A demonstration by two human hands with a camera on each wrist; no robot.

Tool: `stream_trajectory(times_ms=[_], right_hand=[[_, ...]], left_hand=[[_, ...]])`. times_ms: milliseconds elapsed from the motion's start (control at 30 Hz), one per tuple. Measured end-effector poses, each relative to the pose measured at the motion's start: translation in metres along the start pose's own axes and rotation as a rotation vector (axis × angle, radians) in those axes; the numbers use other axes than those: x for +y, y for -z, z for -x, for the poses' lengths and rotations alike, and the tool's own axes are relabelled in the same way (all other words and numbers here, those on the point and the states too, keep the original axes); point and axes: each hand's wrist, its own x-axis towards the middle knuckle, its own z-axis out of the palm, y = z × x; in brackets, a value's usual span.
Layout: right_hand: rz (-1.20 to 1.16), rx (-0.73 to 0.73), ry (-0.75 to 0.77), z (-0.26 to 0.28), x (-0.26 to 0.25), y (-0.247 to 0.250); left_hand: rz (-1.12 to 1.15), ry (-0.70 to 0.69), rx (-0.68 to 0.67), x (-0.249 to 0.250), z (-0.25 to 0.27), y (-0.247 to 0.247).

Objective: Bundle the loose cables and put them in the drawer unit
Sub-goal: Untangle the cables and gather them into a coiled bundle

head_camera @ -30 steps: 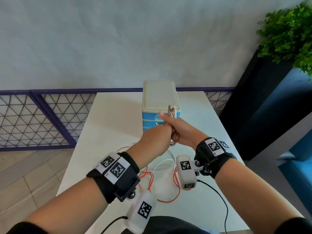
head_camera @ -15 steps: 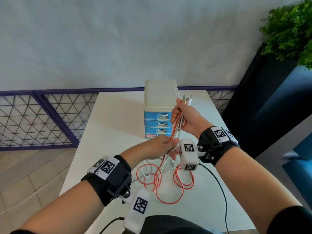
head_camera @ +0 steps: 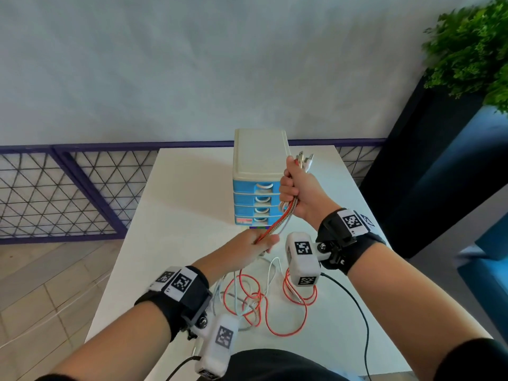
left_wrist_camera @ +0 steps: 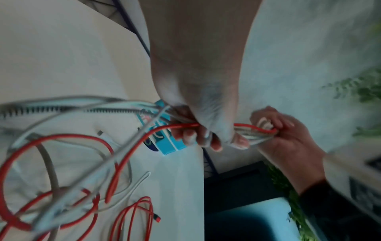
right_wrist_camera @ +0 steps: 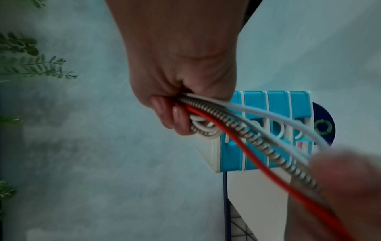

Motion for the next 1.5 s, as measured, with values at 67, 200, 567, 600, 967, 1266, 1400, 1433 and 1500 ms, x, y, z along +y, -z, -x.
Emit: stream_trajectory(times_ms=[67, 200, 567, 600, 967, 1266, 1400, 1433, 1500], right_hand=[[0.011, 0.023, 0.018, -0.001, -0.004, 0.006], [-0.011, 0.052, 0.038, -0.004, -0.019, 0.018], [0.301, 0.113, 0.034, 0.001, -0.023, 0.026], [0.295, 0.093, 0.008, 0.002, -0.023, 0.026], [0.386, -0.067, -0.023, 0.012, -0.019, 0.013], [0.242, -0.118, -0.038, 0.011, -0.014, -0.007], [0.111, -0.132, -0.097, 0.009, -0.019, -0.002], [0.086, -0.136, -0.108, 0.009, -0.020, 0.000], [0.055, -0.141, -0.122, 0.007, -0.022, 0.005]], left_hand=[[0.112, 0.021, -0.059, -0.004, 0.005, 0.006], [0.430, 0.135, -0.177, -0.018, 0.012, 0.020], [-0.021, -0.028, 0.136, 0.001, 0.001, 0.039], [-0.101, -0.064, 0.169, 0.003, 0.000, 0.041], [-0.300, -0.004, 0.012, -0.004, -0.004, 0.061], [0.060, -0.093, -0.159, 0.022, -0.007, 0.027], [0.295, 0.019, -0.227, 0.023, -0.003, 0.020], [0.366, 0.051, -0.252, 0.024, -0.002, 0.020], [0.445, 0.112, -0.321, 0.022, 0.000, 0.024]])
